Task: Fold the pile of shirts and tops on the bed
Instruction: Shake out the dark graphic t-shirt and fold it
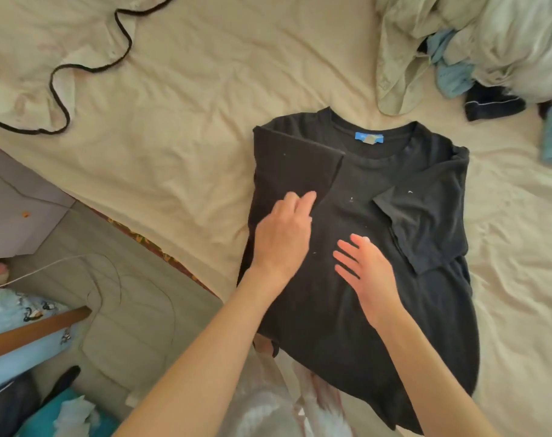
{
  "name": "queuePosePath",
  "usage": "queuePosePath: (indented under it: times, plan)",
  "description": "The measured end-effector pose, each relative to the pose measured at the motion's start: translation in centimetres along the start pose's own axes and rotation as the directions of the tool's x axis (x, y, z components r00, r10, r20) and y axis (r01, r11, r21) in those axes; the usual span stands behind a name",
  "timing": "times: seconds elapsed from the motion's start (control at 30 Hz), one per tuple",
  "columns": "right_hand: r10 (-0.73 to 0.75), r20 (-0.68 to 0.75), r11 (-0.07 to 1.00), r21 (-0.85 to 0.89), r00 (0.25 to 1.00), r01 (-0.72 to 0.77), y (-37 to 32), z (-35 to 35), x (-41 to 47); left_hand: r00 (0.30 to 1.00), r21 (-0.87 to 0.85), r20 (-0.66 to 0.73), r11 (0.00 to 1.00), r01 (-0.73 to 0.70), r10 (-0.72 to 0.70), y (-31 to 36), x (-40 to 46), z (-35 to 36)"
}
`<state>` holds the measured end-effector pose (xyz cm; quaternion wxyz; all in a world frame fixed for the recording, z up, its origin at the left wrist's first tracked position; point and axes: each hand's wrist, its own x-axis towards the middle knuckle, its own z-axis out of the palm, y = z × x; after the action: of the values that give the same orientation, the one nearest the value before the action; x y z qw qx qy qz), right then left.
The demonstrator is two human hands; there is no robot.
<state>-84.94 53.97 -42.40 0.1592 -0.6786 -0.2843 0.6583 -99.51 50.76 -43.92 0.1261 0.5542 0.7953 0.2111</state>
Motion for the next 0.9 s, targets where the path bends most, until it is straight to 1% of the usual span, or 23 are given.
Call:
queuePosePath:
  times: [0.03, 0.07, 0.1, 0.13, 0.2, 0.27, 0.33, 0.43, 0.47, 0.5, 0.53, 0.57, 0.63, 0.67, 0.7, 0.77, 0.8, 0.9]
  plan:
    - [0.002, -0.051, 0.999, 0.033, 0.999, 0.0, -0.2, -0.9, 0.1, 0.994, 0.005, 0.098, 0.999, -0.046, 0.045, 0.9, -0.7, 1.0]
    - [0.001, -0.096, 0.999, 0.035, 0.995, 0.003, -0.2, -1.6, 0.4, 0.984, -0.009, 0.166, 0.998, -0.056, 0.057, 1.3, -1.5, 1.8]
    - [-0.011, -0.132, 1.0, 0.003, 0.991, 0.012, -0.3, -2.0, 0.8, 0.98, -0.024, 0.192, 0.999, -0.038, 0.042, 1.1, -2.5, 2.1]
    - [-0.039, -0.162, 0.998, -0.062, 0.986, 0.029, -0.3, -2.1, 1.3, 0.983, -0.035, 0.184, 0.999, -0.003, 0.009, 0.5, -3.4, 2.1]
    - [-0.16, -0.176, 0.956, -0.273, 0.971, 0.108, -0.5, -1.5, 2.6, 0.986, -0.042, 0.14, 0.994, 0.102, -0.096, -1.4, -4.7, 1.7]
    - [-0.318, -0.105, 0.839, -0.494, 0.942, 0.228, -1.5, 0.2, 4.1, 0.969, -0.015, 0.107, 0.974, 0.227, -0.224, -3.3, -5.4, 1.4]
    - [-0.441, 0.033, 0.689, -0.628, 0.897, 0.361, -2.8, 2.6, 5.7, 0.93, -0.031, 0.126, 0.936, 0.35, -0.344, -4.6, -5.4, 1.4]
    - [-0.538, 0.266, 0.369, -0.779, 0.8, 0.507, -5.2, 6.6, 8.5, 0.864, -0.153, 0.198, 0.857, 0.493, -0.462, -5.4, -5.0, 2.1]
    - [-0.543, 0.328, 0.284, -0.795, 0.773, 0.536, -5.9, 7.9, 9.3, 0.854, -0.172, 0.203, 0.841, 0.513, -0.479, -5.4, -4.8, 2.3]
    - [-0.543, 0.372, 0.226, -0.798, 0.753, 0.558, -6.5, 9.2, 10.0, 0.85, -0.177, 0.192, 0.835, 0.521, -0.49, -5.5, -4.7, 2.5]
    - [-0.542, 0.395, 0.196, -0.799, 0.742, 0.569, -7.1, 10.4, 10.5, 0.858, -0.177, 0.163, 0.841, 0.511, -0.487, -5.7, -4.8, 2.6]
    - [-0.541, 0.401, 0.179, -0.804, 0.739, 0.567, -7.6, 11.5, 11.0, 0.881, -0.174, 0.123, 0.865, 0.471, -0.456, -5.9, -4.9, 2.6]
    - [-0.542, 0.384, 0.182, -0.815, 0.747, 0.551, -8.2, 13.4, 11.7, 0.948, -0.157, 0.054, 0.935, 0.319, -0.315, -6.6, -5.5, 2.8]
    - [-0.54, 0.363, 0.228, -0.806, 0.759, 0.547, -8.3, 14.1, 12.0, 0.97, -0.157, 0.043, 0.957, 0.244, -0.24, -7.0, -5.9, 3.0]
    - [-0.537, 0.332, 0.302, -0.782, 0.775, 0.545, -8.5, 14.5, 12.3, 0.98, -0.172, 0.049, 0.965, 0.199, -0.193, -7.5, -6.3, 3.1]
    - [-0.523, 0.26, 0.447, -0.727, 0.812, 0.521, -8.8, 14.9, 13.1, 0.979, -0.231, 0.083, 0.952, 0.202, -0.187, -8.2, -6.8, 3.3]
    - [-0.514, 0.232, 0.495, -0.706, 0.826, 0.506, -9.0, 14.8, 13.4, 0.975, -0.256, 0.098, 0.941, 0.22, -0.201, -8.4, -6.9, 3.3]
    - [-0.483, 0.197, 0.573, -0.665, 0.853, 0.479, -9.1, 14.5, 13.7, 0.952, -0.33, 0.173, 0.896, 0.298, -0.253, -8.4, -6.6, 3.0]
